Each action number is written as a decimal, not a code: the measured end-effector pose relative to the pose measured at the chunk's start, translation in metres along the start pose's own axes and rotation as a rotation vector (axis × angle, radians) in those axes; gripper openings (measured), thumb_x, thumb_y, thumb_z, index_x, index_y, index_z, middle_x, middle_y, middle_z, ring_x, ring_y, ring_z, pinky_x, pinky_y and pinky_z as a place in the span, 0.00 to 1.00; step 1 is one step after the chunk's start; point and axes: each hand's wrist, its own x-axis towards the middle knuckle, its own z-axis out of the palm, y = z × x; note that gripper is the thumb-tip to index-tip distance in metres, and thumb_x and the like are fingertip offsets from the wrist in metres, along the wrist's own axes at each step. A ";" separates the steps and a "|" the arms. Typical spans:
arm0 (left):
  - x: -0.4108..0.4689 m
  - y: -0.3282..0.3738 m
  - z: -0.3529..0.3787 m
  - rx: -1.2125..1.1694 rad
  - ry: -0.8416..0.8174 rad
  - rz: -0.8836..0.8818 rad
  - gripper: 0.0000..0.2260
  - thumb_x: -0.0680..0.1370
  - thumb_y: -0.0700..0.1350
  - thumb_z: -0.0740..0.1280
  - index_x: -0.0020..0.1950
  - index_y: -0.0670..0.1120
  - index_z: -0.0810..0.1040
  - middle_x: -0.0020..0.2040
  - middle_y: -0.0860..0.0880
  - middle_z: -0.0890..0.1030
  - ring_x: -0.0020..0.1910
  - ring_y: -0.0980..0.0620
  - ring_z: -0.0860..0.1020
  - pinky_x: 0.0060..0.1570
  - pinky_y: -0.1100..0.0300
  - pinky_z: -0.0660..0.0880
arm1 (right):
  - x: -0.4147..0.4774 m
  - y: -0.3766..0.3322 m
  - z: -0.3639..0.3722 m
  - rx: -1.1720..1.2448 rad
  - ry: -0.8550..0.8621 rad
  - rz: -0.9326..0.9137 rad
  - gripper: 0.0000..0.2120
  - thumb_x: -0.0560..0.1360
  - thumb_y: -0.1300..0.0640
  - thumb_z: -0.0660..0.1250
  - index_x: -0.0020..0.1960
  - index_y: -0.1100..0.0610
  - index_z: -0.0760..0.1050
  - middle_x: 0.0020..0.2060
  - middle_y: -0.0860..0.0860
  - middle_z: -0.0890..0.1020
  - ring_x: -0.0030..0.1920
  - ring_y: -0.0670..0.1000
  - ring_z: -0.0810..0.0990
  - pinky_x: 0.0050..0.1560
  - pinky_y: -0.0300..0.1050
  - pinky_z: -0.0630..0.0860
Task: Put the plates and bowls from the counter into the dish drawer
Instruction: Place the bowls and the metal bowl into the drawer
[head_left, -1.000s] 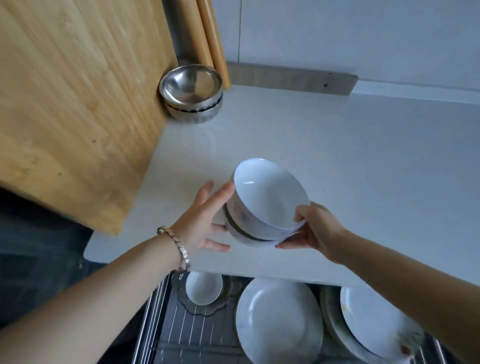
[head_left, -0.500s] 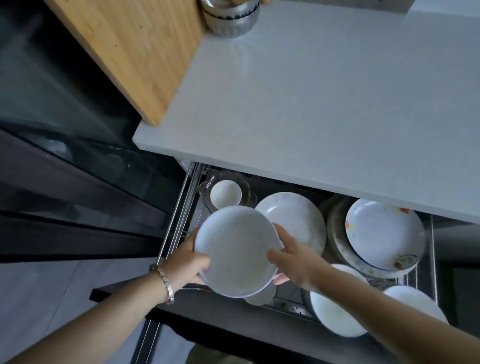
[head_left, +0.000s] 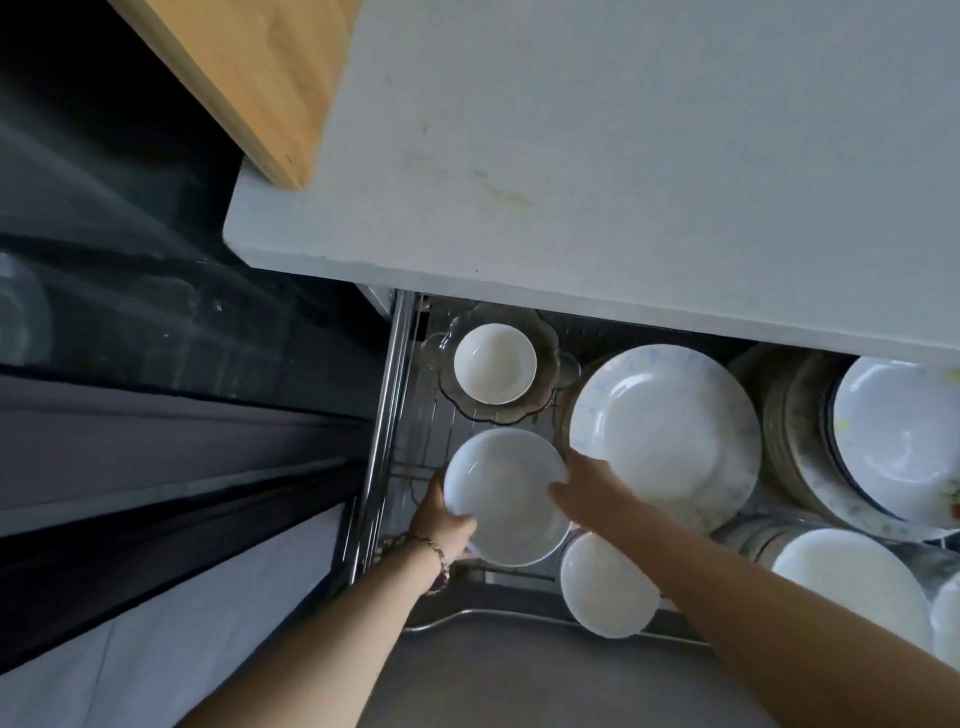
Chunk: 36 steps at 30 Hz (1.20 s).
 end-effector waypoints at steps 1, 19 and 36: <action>0.007 -0.003 0.001 0.005 -0.002 0.000 0.30 0.73 0.28 0.58 0.72 0.51 0.63 0.65 0.42 0.71 0.65 0.39 0.70 0.48 0.45 0.79 | 0.005 0.001 0.002 -0.012 0.011 0.005 0.23 0.76 0.59 0.58 0.71 0.52 0.64 0.60 0.59 0.77 0.58 0.60 0.77 0.56 0.49 0.75; 0.023 -0.009 -0.001 0.501 -0.092 0.094 0.34 0.74 0.48 0.67 0.76 0.52 0.53 0.67 0.45 0.72 0.63 0.44 0.73 0.60 0.52 0.75 | -0.001 0.019 0.016 -0.438 0.201 -0.012 0.20 0.81 0.46 0.49 0.69 0.54 0.59 0.53 0.57 0.81 0.51 0.58 0.82 0.50 0.50 0.79; -0.102 0.238 -0.063 0.225 0.317 0.653 0.10 0.75 0.37 0.61 0.38 0.50 0.76 0.43 0.44 0.81 0.46 0.41 0.82 0.52 0.48 0.78 | -0.111 -0.107 -0.185 0.450 0.054 -0.331 0.05 0.77 0.60 0.60 0.47 0.56 0.75 0.34 0.51 0.81 0.31 0.48 0.80 0.33 0.35 0.77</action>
